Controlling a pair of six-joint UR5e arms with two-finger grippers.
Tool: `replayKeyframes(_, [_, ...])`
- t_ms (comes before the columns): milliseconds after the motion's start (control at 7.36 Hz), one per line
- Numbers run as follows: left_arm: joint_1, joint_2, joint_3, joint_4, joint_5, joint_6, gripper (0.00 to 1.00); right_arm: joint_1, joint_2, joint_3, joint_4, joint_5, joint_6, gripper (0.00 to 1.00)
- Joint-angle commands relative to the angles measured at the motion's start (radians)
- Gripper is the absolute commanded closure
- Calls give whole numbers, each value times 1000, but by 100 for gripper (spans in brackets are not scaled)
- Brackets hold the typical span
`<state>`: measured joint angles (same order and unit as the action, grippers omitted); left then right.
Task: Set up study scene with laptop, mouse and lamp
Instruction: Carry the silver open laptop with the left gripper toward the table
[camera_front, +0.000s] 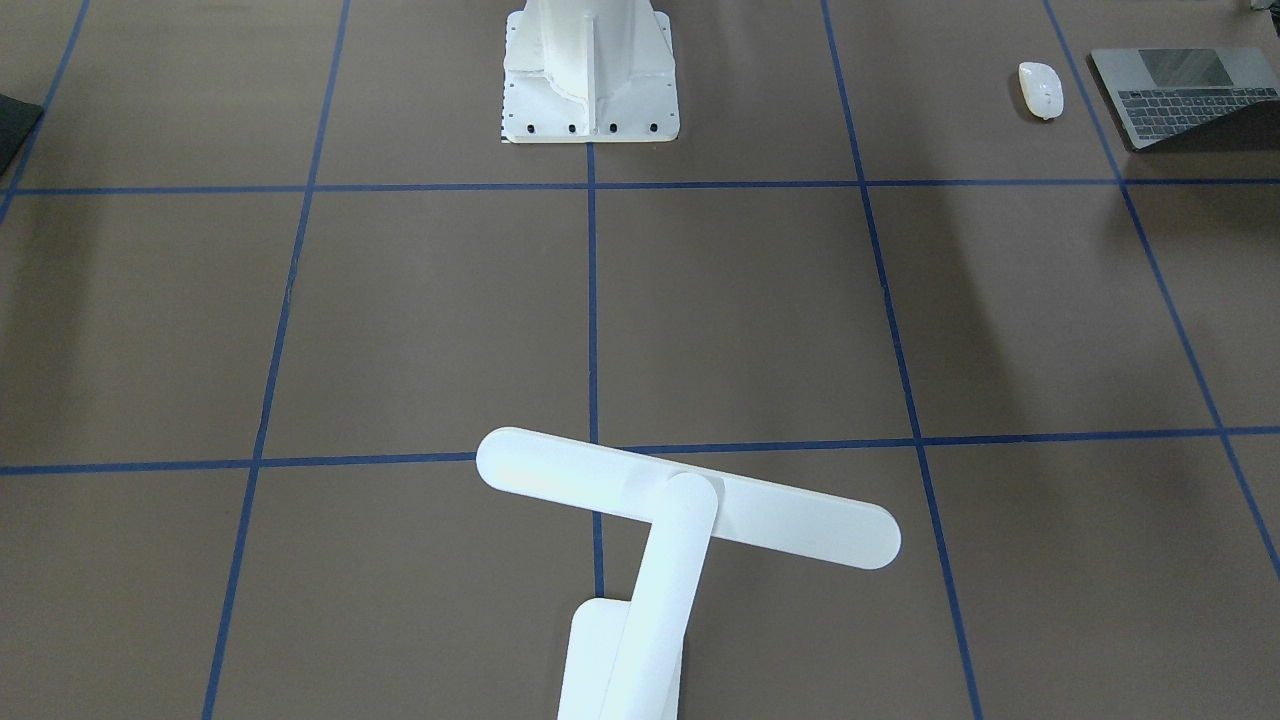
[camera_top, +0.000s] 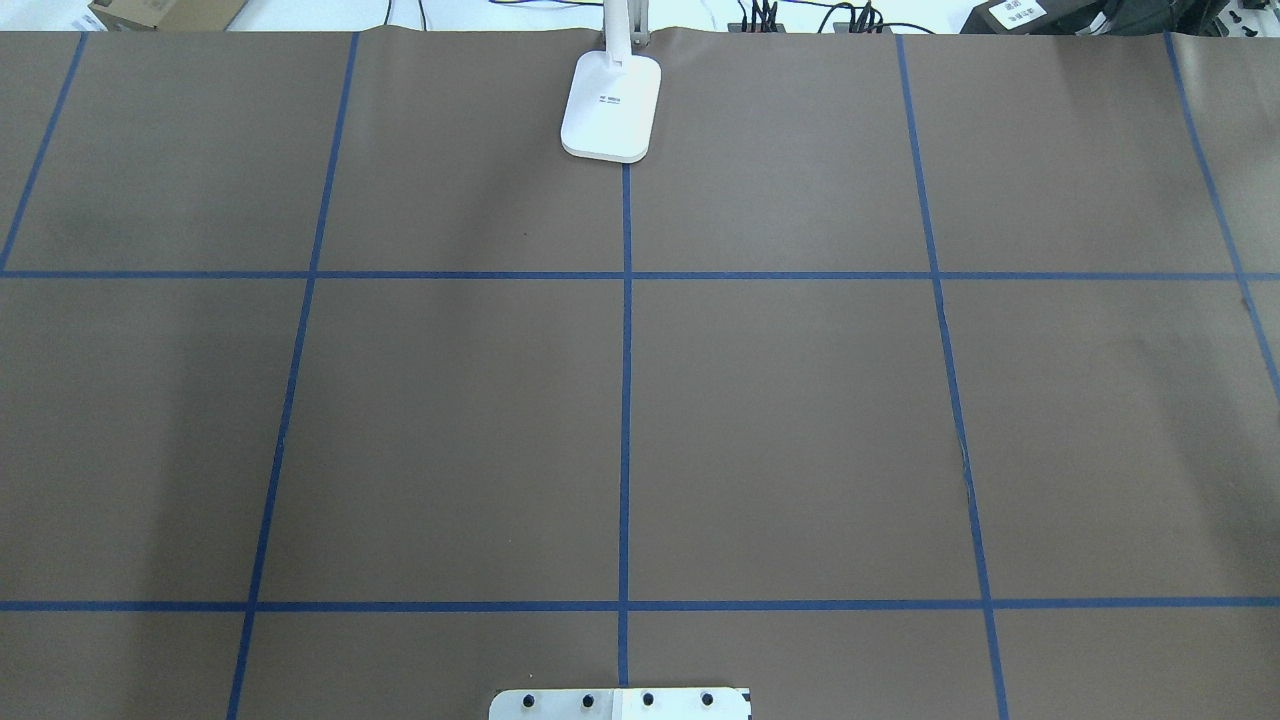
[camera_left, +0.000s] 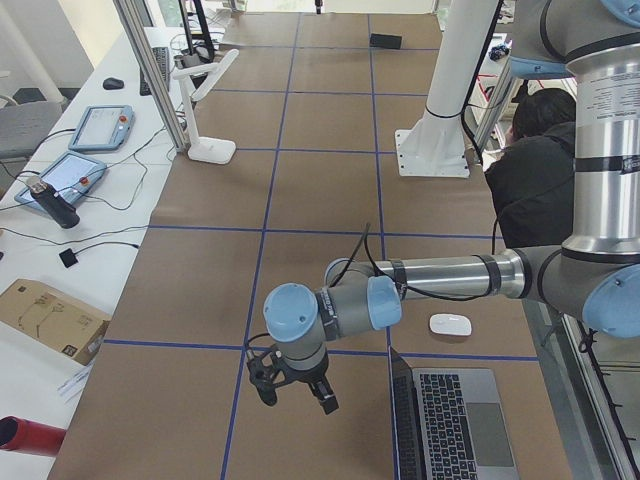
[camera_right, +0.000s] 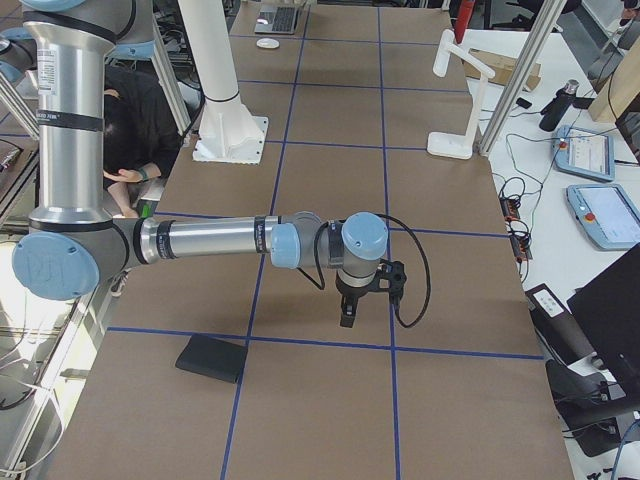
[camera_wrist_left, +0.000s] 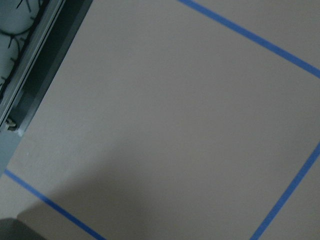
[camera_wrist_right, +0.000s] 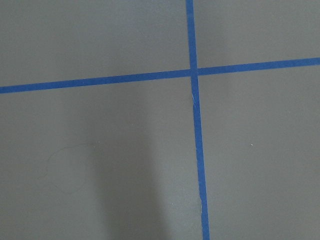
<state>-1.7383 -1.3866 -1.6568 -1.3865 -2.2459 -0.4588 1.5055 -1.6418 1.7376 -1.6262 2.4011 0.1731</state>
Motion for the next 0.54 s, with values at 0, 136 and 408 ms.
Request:
replayKeyframes(0, [-52,89,-50,-2,2,-192,0,-1,20,5,3,38,9,0])
replayKeyframes(136, [-53,118,-70,-2,2,-246,0,-1,25,6,2,61,9,0])
replayKeyframes(408, [-53,158,-70,-2,15,-248,0,-1,28,7,2,78,8,0])
